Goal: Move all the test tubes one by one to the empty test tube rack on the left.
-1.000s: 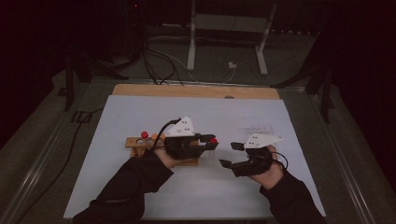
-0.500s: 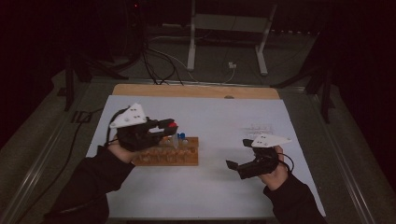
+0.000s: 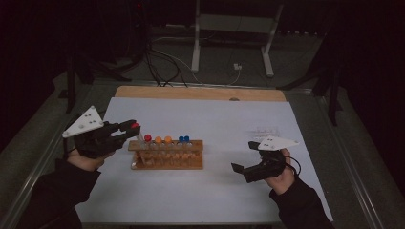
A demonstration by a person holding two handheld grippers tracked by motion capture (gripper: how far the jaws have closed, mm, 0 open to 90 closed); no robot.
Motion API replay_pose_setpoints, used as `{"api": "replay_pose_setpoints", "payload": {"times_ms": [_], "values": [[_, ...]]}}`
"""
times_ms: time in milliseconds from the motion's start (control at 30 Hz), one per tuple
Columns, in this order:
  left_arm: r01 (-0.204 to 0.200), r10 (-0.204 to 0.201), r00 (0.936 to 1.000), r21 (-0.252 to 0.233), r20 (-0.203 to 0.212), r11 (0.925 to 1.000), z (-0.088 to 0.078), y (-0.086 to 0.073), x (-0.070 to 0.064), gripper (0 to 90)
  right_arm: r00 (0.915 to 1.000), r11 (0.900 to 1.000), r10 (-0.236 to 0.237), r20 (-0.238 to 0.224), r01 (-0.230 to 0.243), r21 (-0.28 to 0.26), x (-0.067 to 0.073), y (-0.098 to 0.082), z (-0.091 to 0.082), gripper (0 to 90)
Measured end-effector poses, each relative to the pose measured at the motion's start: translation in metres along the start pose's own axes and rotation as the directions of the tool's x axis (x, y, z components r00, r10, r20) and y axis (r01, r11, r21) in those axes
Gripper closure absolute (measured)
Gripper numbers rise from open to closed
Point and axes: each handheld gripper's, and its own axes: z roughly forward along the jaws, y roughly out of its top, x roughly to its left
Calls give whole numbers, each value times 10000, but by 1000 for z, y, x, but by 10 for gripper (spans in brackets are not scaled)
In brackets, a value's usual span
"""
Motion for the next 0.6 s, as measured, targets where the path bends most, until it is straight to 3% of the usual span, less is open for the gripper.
{"api": "replay_pose_setpoints", "payload": {"times_ms": [200, 333, 433, 600], "values": [[610, -615, 9975, -161, -343, 9980, 8, -21, 22, 719, 10000, 10000, -26, 32, 26, -10, 0, 0, 0, 0], [753, -771, 9957, -358, -519, 9965, 18, -34, 29, 719, 10000, 10000, -42, 32, 43, -12, -1, 0, -1, 0], [773, -792, 9956, -387, -497, 9963, 26, -41, 31, 719, 10000, 10000, 6, 34, -6, 16, -2, -1, -1, 0], [593, -591, 9967, 21, -553, 9982, 34, -53, 31, 719, 10000, 10000, -28, -6, 28, 20, -2, -1, -1, 0]]}}
